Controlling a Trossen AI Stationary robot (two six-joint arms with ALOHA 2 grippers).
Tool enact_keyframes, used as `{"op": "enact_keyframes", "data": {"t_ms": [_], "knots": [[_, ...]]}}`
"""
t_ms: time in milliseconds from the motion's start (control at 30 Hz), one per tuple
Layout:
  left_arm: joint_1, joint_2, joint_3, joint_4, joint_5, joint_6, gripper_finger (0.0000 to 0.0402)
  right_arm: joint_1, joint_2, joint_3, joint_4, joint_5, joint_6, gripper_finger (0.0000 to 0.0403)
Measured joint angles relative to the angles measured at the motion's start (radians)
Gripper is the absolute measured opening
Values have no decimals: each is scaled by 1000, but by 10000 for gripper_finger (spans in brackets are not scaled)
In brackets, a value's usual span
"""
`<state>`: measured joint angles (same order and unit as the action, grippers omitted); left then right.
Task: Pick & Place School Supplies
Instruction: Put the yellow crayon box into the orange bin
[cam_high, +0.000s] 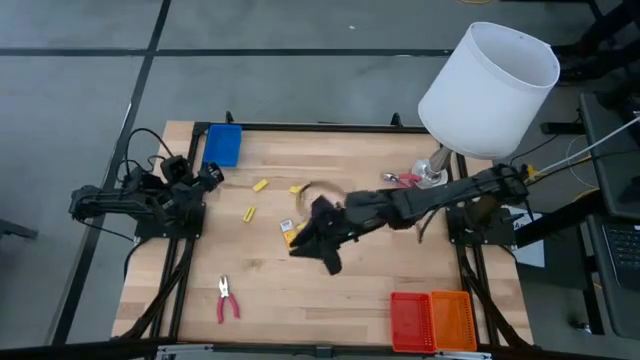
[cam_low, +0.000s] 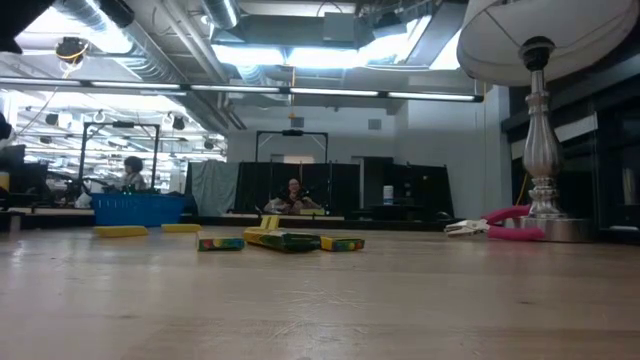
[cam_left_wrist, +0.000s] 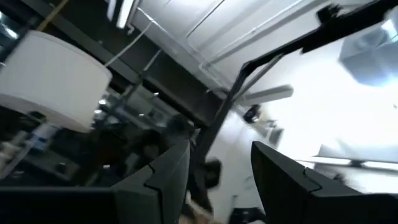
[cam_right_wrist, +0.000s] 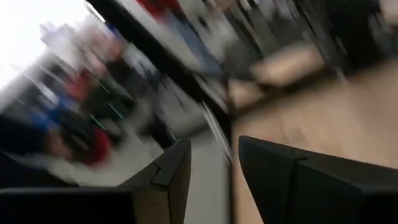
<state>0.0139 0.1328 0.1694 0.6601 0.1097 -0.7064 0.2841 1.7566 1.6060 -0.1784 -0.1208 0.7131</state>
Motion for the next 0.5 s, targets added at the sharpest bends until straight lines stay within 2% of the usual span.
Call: {"op": "enact_keyframes", "data": {"t_ms": [133,267,367,500], "knots": [[0,51,121,-133,5,75,169,6,52,73,-271,-29,-22,139],[0,140,279,-317,50,156,169,15,82,80,-384,-44,-40,139],[0,221,406,-378,101,187,169,27,85,80,-466,-73,-37,139],[-8,326,591,-462,167,235,169,72,86,81,-674,-76,-88,139]]}}
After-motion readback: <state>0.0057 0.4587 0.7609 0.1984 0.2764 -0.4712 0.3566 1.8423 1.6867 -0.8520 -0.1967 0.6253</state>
